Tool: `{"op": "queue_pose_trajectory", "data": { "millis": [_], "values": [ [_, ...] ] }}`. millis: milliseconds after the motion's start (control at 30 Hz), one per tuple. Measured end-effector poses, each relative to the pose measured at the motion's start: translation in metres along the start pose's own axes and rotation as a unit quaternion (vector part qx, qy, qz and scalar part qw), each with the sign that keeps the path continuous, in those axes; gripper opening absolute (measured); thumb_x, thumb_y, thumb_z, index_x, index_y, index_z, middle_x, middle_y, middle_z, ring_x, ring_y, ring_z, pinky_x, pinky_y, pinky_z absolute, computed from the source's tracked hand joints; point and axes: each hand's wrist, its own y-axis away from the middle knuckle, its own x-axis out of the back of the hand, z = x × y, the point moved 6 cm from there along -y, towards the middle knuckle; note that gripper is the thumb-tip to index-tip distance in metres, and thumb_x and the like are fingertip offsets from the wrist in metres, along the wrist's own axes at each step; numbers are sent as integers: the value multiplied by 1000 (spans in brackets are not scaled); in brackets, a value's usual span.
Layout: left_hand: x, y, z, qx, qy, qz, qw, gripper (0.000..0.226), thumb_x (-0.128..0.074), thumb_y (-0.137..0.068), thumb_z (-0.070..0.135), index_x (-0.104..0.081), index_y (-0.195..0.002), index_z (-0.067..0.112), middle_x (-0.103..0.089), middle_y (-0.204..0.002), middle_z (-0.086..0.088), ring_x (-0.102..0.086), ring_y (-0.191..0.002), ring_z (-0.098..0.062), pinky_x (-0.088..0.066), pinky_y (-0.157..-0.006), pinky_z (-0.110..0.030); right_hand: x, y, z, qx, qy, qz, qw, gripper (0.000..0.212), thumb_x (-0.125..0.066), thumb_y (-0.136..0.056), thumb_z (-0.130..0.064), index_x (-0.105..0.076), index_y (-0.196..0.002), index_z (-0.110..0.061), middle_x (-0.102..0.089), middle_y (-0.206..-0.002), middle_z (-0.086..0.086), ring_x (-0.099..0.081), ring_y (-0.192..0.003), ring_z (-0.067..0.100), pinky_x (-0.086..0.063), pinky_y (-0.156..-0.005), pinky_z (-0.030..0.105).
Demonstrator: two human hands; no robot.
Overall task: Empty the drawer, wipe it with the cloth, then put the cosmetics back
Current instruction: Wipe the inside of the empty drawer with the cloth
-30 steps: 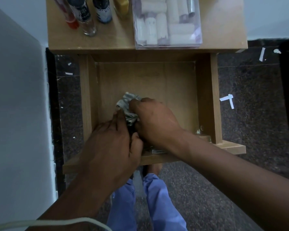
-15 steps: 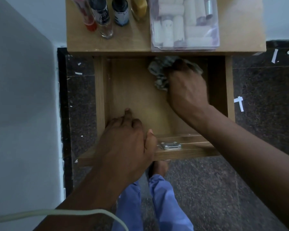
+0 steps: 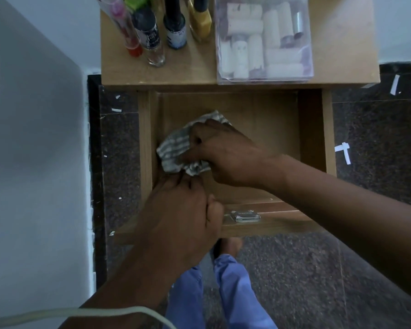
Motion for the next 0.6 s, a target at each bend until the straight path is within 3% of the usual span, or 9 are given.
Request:
{"op": "queue_pose_trajectory", "data": {
  "millis": [133,267,367,500,600],
  "values": [
    [0,2,-1,13,22,10,1000,37,-32,-94,39,-60,-86,16,-64,-80,-7,-56,-76,-23,-49,-79,-39,2,-6,-10,2,23,-15,1000,51,-43,-84,-33,-71,-127,-36,-58,-128,10,-53,-120,36,-45,-99,45],
    [-1,1,0,12,19,2,1000,42,-28,-95,39,-62,-89,16,-66,-84,-7,-58,-79,-23,-50,-82,-39,16,-23,-21,-12,15,11,1000,43,-50,-86,-40,-77,-117,-29,-61,-129,13,-55,-123,40,-48,-98,47],
    [-5,2,0,23,8,-18,1000,46,-30,-94,37,-67,-90,10,-70,-84,-12,-62,-76,-27,-51,-78,-38,21,-28,-15,-47,6,32,998,42,-49,-90,-34,-74,-123,-31,-59,-134,9,-51,-129,37,-45,-100,43],
    [-8,1,4,-7,-27,-37,999,65,-22,-95,39,-69,-116,0,-71,-123,-23,-68,-104,-32,-52,-97,-41,33,-31,-7,-76,-27,90,993,50,-62,-91,-12,-65,-137,-29,-52,-151,7,-43,-142,34,-39,-110,38],
    [-5,1,5,-18,-36,-34,999,69,-16,-95,41,-67,-121,2,-64,-136,-23,-65,-117,-31,-48,-106,-41,42,-34,-4,-116,-20,102,988,56,-49,-101,-12,-44,-155,-27,-43,-159,5,-42,-144,26,-34,-103,23]
  ]
}}
